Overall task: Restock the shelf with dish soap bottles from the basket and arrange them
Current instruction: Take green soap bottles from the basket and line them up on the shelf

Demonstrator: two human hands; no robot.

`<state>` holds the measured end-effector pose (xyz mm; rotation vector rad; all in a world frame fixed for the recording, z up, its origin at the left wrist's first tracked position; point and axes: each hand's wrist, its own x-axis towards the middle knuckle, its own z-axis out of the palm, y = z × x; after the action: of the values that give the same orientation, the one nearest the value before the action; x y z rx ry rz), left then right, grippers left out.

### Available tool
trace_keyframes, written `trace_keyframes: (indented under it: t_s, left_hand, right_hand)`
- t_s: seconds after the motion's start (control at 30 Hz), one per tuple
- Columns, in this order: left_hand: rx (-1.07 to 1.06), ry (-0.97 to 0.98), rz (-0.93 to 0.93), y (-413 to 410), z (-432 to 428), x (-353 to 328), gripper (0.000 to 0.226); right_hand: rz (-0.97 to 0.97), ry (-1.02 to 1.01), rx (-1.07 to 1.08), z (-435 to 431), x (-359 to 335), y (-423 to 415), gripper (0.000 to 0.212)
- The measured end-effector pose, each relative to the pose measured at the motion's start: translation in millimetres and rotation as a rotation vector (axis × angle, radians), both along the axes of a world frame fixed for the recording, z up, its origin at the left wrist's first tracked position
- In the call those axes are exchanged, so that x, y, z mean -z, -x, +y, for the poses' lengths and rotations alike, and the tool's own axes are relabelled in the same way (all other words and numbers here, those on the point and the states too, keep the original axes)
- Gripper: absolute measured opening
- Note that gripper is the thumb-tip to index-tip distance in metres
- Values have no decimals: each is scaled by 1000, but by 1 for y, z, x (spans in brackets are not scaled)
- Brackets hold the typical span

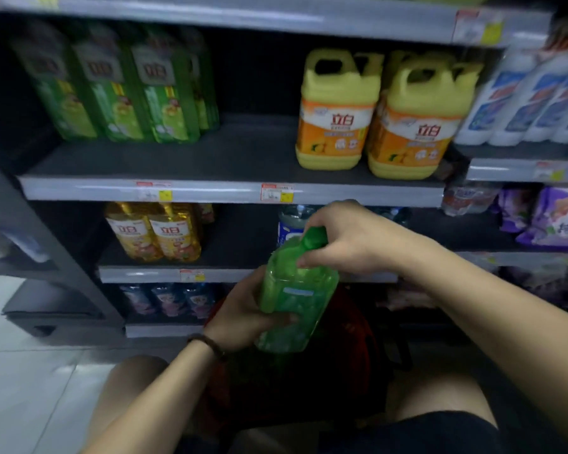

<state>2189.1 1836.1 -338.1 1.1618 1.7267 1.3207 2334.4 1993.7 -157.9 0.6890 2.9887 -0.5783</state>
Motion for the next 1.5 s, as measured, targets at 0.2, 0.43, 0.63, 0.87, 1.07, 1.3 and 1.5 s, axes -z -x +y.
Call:
trace_keyframes:
  t_s: [0.2,0.43,0.63,0.87,1.07,1.3,1.5]
  left_hand:
    - [-163,-69,-75,18,-21,-43,61]
    - [-228,-147,-169,60,-39,-89,75]
    - [-318,-156,-171,104,-55,-111,78]
    - [-349,-234,-206,159,-67,-127,47]
    - [-395,-241,-126,231,-82,-129,52]
    - [-435,-329,-91,311,-75,-152,45]
    - [-463,-355,74,374,-77,-159,52]
  right_hand:
    - [309,452,161,2,-17,32,64]
    - [376,804,71,-9,31,57,70]
    - [400,825,23,-41,47,107,77]
    - [455,876,67,-48,25,189,56]
    - [496,909,71,-57,11,268,62]
    - [472,820,29,-59,-25,355,43]
    - [504,806,26,-58,-25,424,56]
